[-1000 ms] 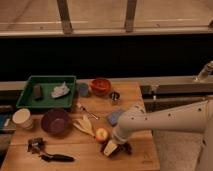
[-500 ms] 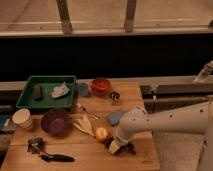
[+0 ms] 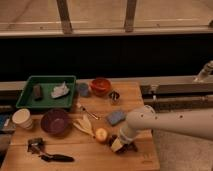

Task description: Place grapes in purple bowl

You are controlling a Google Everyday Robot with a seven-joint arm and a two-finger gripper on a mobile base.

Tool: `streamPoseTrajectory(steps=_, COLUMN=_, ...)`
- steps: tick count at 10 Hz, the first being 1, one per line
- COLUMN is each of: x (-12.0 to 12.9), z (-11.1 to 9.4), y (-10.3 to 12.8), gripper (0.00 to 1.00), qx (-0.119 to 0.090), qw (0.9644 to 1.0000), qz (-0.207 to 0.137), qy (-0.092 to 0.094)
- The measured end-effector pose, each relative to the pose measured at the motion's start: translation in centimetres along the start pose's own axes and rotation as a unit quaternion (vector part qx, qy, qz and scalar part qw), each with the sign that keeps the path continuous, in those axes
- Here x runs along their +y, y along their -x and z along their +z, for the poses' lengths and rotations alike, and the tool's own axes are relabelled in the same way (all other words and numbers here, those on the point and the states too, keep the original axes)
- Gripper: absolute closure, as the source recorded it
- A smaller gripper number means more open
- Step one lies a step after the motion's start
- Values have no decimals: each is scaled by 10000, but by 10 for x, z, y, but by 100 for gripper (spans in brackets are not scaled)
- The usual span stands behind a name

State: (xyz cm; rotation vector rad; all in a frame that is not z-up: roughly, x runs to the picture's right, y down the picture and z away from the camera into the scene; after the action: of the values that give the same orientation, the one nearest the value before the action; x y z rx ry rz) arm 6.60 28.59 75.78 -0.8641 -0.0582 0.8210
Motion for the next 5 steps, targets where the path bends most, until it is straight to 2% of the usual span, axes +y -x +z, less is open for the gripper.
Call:
streamPoseTrajectory(steps=3, x=-16, z=-44, y=6, gripper=100, qx=-530, qw=9983, qz=169, qy=148)
streamPoseTrajectory(steps=5, x=-23, z=-81, y=19, gripper=100, qx=-826, qw=9964, qz=185, qy=108)
